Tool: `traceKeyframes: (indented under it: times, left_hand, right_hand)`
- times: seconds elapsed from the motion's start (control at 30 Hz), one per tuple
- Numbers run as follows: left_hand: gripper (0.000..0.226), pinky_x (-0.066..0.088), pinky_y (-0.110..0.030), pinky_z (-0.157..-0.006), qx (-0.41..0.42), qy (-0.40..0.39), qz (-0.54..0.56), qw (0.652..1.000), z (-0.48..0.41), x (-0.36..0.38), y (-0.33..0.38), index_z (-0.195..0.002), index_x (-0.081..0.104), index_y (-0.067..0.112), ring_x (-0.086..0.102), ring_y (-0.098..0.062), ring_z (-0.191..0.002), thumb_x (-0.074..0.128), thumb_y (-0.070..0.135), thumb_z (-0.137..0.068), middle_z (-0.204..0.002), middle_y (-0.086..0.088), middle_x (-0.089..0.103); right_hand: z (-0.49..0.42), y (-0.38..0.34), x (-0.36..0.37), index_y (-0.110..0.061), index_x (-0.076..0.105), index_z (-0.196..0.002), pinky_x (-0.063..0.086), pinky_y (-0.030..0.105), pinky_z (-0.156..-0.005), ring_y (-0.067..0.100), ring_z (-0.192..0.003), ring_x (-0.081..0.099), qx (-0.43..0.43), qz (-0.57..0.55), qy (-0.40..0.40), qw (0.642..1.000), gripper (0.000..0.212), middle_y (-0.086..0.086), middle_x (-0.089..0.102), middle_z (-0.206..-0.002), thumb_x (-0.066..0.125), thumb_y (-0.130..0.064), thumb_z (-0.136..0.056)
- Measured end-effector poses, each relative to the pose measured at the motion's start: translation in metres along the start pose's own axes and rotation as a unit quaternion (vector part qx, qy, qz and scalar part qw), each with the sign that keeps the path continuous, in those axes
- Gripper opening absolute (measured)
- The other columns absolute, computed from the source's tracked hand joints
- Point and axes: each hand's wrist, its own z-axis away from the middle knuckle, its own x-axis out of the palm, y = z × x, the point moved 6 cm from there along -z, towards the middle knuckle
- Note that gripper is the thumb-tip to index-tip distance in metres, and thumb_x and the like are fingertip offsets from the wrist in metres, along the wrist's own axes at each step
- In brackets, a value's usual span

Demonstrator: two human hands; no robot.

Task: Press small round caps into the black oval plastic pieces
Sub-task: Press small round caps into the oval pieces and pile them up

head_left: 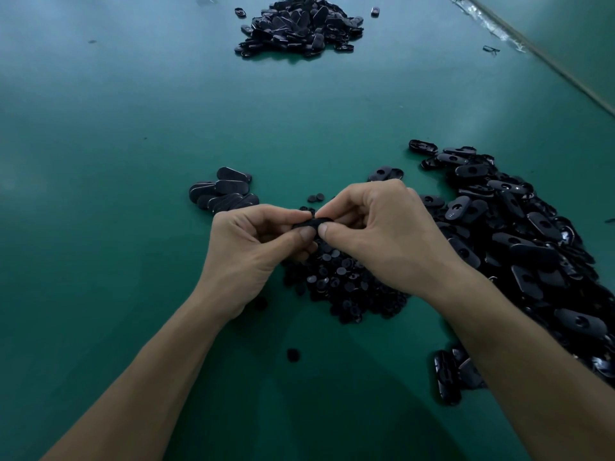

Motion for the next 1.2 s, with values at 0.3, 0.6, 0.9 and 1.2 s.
traceKeyframes:
  times: [0.3, 0.6, 0.9, 1.2]
  left_hand:
    - [0.009, 0.057, -0.022, -0.057, 0.003, 0.006, -0.022, 1.0, 0.0, 0.0, -0.001, -0.076, 0.077, 0.013, 0.071, -0.018, -0.059, 0.08, 0.012, -0.067, -0.067, -0.011, 0.074]
    - [0.017, 0.058, -0.024, -0.063, 0.052, 0.058, -0.085, 0.993, -0.001, -0.006, 0.0, -0.085, 0.075, 0.015, 0.072, -0.015, -0.062, 0.079, -0.001, -0.078, -0.072, -0.002, 0.076]
    - [0.02, 0.057, -0.02, -0.068, 0.123, 0.182, -0.375, 0.901, -0.004, -0.038, 0.017, -0.095, 0.073, 0.035, 0.066, 0.0, -0.066, 0.08, 0.02, -0.084, -0.082, 0.016, 0.07]
    - [0.012, 0.038, -0.026, -0.06, 0.055, 0.22, -0.502, 0.835, -0.004, -0.049, 0.01, -0.094, 0.072, 0.037, 0.056, -0.008, -0.093, 0.075, 0.039, -0.083, -0.097, 0.019, 0.057]
  right_hand:
    - [0.003, 0.0, 0.0, -0.028, 0.074, -0.078, 0.047, 0.007, -0.058, -0.007, -0.062, 0.066, -0.003, 0.014, 0.002, 1.0, 0.018, -0.019, 0.072, -0.067, 0.074, -0.01, -0.081]
    - [-0.004, 0.005, -0.008, -0.025, 0.076, -0.107, 0.051, 0.011, -0.083, -0.006, -0.086, 0.067, 0.017, 0.096, -0.004, 0.995, 0.017, -0.014, 0.074, -0.09, 0.07, -0.025, -0.092]
    - [-0.008, 0.068, -0.053, -0.034, 0.038, -0.15, 0.024, 0.051, -0.109, 0.035, -0.137, 0.027, 0.208, 0.396, 0.044, 0.893, 0.049, 0.01, 0.031, -0.153, 0.047, -0.033, -0.101]
    - [-0.008, 0.071, -0.06, -0.021, 0.067, -0.123, 0.043, 0.047, -0.097, 0.037, -0.113, 0.057, 0.164, 0.414, 0.08, 0.892, 0.029, 0.013, 0.063, -0.121, 0.056, -0.033, -0.1]
